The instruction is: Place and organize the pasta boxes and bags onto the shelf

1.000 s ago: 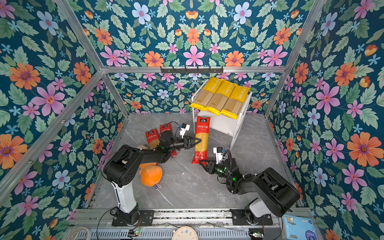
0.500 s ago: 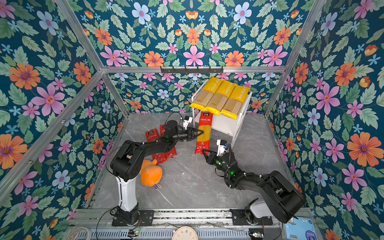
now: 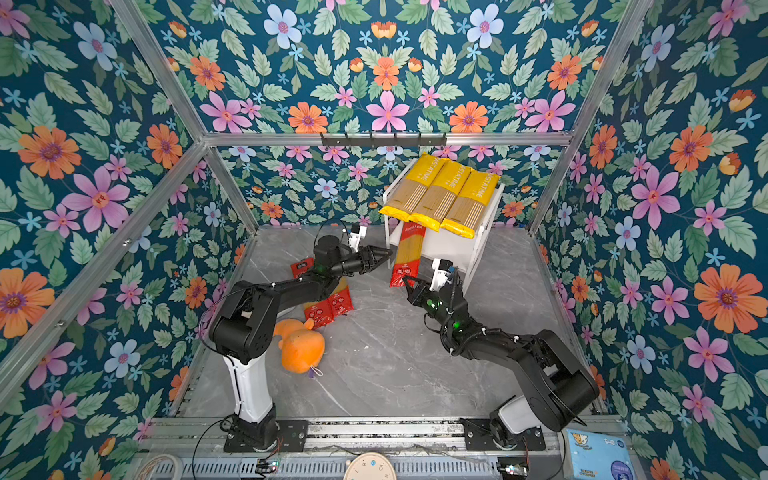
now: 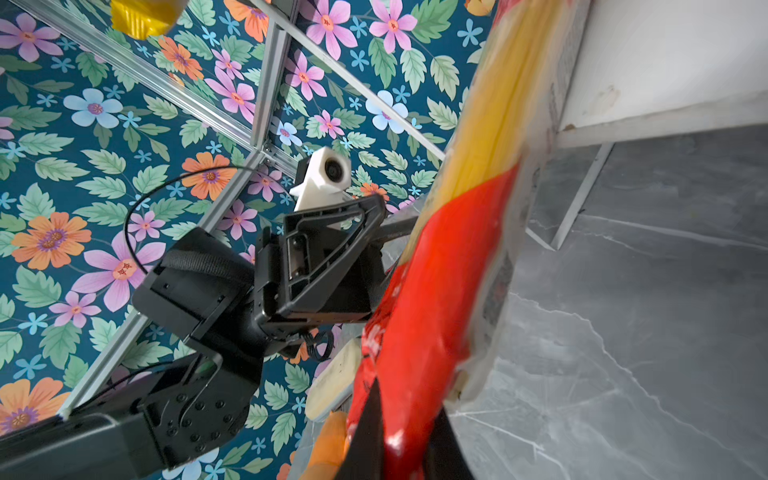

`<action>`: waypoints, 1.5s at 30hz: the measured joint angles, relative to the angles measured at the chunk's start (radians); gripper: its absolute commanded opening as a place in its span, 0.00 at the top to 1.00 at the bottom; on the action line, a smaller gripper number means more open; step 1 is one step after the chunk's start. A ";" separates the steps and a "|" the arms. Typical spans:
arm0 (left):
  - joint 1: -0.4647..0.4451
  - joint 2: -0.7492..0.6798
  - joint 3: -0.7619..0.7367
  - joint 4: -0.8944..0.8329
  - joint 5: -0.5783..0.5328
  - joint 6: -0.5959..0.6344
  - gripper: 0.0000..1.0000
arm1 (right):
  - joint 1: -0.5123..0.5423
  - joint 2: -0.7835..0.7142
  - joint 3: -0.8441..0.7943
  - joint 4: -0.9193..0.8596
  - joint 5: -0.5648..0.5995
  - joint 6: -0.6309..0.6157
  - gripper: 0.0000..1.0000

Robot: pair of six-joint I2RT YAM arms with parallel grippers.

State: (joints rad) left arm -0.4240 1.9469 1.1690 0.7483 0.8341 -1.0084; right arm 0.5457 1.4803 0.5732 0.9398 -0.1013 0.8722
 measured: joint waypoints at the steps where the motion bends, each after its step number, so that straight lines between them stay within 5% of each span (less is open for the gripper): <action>1: 0.006 -0.016 -0.019 0.000 -0.003 0.002 0.52 | 0.000 0.005 0.003 0.004 0.008 0.003 0.97; 23: 0.053 -0.329 -0.437 -0.004 -0.054 0.050 0.52 | -0.046 0.198 0.227 -0.006 0.171 0.072 0.96; 45: 0.055 -0.324 -0.466 0.015 -0.073 0.044 0.52 | -0.058 0.368 0.369 0.043 0.108 0.178 0.91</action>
State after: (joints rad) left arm -0.3687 1.6226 0.7029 0.7631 0.7612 -0.9642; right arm 0.4873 1.8484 0.9417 0.9833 0.0067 1.0504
